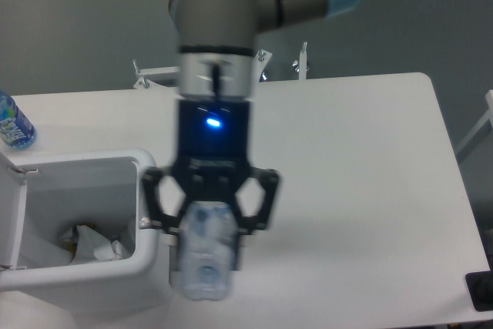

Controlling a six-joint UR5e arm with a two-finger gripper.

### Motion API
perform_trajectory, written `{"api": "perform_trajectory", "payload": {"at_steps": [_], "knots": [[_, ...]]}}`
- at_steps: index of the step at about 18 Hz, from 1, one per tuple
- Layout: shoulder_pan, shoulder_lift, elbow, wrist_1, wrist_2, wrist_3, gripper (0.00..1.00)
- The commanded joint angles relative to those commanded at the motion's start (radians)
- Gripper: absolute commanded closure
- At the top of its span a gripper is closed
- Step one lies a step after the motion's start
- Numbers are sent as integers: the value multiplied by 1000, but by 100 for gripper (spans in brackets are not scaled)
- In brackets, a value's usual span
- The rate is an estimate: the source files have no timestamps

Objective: Place the trash in the trash can
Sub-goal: 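Carry the bottle over the white bin and lower it inside, then open the gripper to release the bottle into the bin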

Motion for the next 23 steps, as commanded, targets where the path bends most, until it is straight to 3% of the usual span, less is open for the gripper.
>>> {"api": "perform_trajectory", "payload": {"at_steps": [9,12,13,14,18,23], "knots": [[-124,-21,-23,0,3,2,37],[-158,-25,-46,0,3,-3,28],[-163,-23,-55,0,5,-2,14],[-163,-23,-61,0,9,0,0],[-152,-11,-55,-3,35,-9,0],[-7,12,-71,-8,158,5,0]]}}
